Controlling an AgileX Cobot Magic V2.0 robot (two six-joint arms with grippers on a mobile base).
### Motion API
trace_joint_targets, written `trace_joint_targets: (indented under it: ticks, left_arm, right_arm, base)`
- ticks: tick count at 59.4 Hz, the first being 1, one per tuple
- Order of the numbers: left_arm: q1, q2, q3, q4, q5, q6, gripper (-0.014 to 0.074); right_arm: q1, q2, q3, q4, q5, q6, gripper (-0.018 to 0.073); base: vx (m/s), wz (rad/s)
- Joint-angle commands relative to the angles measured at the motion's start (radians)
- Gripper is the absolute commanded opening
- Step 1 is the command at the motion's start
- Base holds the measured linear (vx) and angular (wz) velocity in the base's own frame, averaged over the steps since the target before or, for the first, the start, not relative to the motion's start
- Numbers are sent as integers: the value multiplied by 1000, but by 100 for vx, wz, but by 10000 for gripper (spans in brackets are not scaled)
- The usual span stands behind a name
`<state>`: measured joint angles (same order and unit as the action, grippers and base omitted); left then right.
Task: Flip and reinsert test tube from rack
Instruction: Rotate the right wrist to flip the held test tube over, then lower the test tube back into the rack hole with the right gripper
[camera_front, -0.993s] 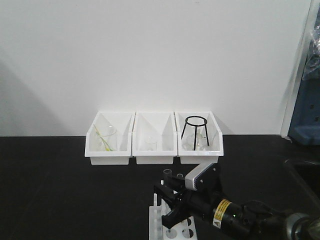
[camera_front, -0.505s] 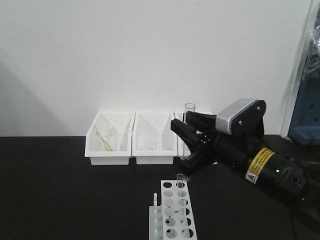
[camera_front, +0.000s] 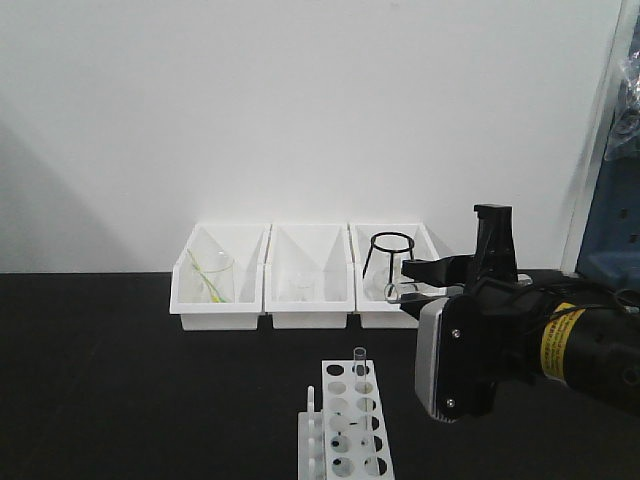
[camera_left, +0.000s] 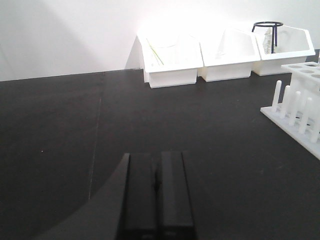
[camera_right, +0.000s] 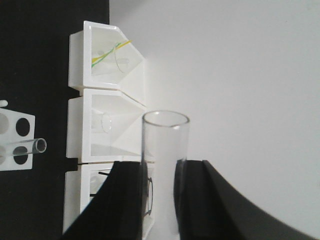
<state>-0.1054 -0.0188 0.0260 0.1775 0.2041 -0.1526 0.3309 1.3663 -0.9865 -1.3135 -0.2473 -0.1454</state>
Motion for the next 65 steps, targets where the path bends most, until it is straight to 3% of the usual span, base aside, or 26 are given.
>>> trace_joint_targets:
  ticks: [1, 5, 12, 16, 21, 26, 34, 44, 50, 65]
  left_arm:
    - [0, -7, -4, -5, -82, -9, -6]
    - [0, -7, -4, -5, -82, -9, -6]
    - [0, -7, -4, -5, -82, -9, -6]
    - [0, -7, -4, -5, -82, -9, -6]
    - [0, -7, -4, -5, -82, -9, -6]
    - [0, -7, -4, -5, -82, -9, -6]
    - [0, -7, -4, -5, -82, -9, -6]
    - [0, -7, -4, -5, -82, -9, -6]
    - [0, -7, -4, -5, -82, -9, -6]
    - [0, -7, -4, -5, -82, -9, -6]
  right_arm:
    - [-1, -38, -31, 75, -10, 14, -11]
    - [-1, -38, -31, 261, -6, 128, -11]
    - [-2, -37, -31, 743, 35, 450, -11]
    - [-2, -35, -27, 950, 39, 526, -11]
    - [-1, -31, -27, 1079, -4, 535, -11]
    - [-1, -25, -27, 1095, -76, 533, -11]
    - [-1, -8, -23, 985, -158, 525, -11]
    - [-1, 43, 76, 837, -476, 528, -11]
    - [-1, 104, 124, 818, -617, 524, -11]
    - [-1, 235, 121, 805, -769, 470, -11]
  base:
    - [0, 0]
    - [0, 0]
    - [0, 0]
    - [0, 0]
    - [0, 0]
    - [0, 0]
    - [0, 0]
    - [0, 0]
    - [0, 0]
    - [0, 0]
